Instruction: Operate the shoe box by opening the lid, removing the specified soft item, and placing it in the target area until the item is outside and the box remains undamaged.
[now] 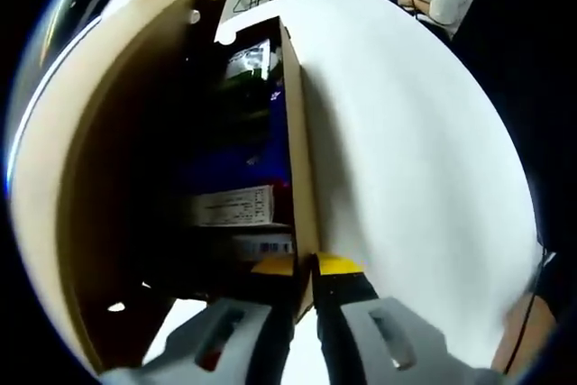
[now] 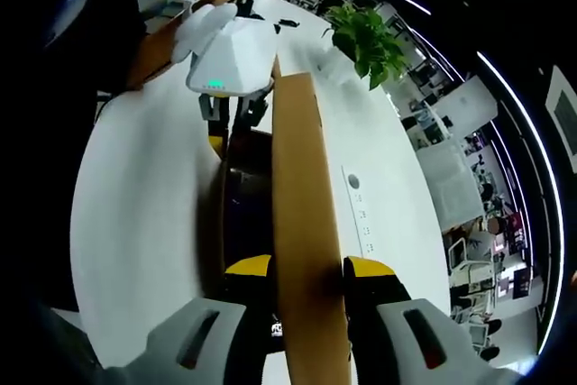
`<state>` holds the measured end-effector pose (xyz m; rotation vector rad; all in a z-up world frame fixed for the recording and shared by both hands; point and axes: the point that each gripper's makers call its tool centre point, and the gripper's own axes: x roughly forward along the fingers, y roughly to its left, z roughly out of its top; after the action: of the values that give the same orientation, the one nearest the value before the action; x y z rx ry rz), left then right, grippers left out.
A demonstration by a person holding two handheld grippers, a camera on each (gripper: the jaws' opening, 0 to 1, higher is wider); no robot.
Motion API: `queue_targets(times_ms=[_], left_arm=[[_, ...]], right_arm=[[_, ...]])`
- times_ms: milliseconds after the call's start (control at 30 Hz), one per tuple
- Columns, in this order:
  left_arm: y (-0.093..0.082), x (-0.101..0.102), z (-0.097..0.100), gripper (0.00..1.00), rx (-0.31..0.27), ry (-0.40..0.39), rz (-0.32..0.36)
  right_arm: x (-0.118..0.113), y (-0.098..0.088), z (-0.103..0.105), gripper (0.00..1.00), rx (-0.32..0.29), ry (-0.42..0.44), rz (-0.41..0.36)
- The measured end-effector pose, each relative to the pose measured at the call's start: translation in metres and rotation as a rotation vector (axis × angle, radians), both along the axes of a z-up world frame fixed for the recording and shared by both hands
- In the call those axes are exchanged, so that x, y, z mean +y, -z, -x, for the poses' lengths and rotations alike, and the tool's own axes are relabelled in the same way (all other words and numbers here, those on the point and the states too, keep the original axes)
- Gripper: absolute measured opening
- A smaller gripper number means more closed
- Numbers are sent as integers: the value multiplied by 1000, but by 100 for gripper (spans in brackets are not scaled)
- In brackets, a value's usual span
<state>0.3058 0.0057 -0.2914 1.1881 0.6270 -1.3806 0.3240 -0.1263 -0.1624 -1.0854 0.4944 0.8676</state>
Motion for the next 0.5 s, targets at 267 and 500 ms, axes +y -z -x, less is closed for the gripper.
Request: queue_targets(times_ms=[267,500], left_arm=[[0,0,1,5,3,-7,3],[1,0,1,4,26,-26,16]], right_arm=[[-1,-3,1,29,-31,10,32],[-2,-6,1,29,-51,20,37]])
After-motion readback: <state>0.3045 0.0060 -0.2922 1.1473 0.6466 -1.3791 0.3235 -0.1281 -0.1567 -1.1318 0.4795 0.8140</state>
